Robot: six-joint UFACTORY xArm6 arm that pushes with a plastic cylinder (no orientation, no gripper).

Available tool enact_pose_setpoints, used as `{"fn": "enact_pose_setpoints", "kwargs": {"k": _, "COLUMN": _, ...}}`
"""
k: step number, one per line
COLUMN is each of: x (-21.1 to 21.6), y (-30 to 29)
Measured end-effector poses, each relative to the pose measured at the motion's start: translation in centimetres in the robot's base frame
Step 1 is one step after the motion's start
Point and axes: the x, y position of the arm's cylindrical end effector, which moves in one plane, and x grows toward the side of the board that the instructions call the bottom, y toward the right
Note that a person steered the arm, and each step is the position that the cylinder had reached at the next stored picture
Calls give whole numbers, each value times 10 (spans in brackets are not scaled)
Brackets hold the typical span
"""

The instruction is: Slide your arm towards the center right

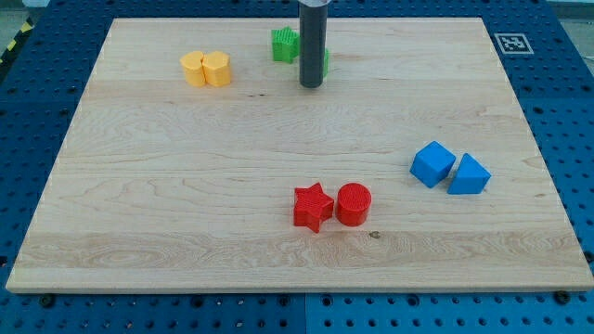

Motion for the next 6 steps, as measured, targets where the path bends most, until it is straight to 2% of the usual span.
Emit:
{"fn": "enact_pose_setpoints", "kwargs": {"k": 2, "x": -8, "y": 0}}
{"fn": "enact_pose_setpoints", "kwargs": {"k": 3, "x": 21, "y": 20}}
{"fn": "enact_pose_setpoints", "kwargs": {"k": 6, "x": 28, "y": 197}}
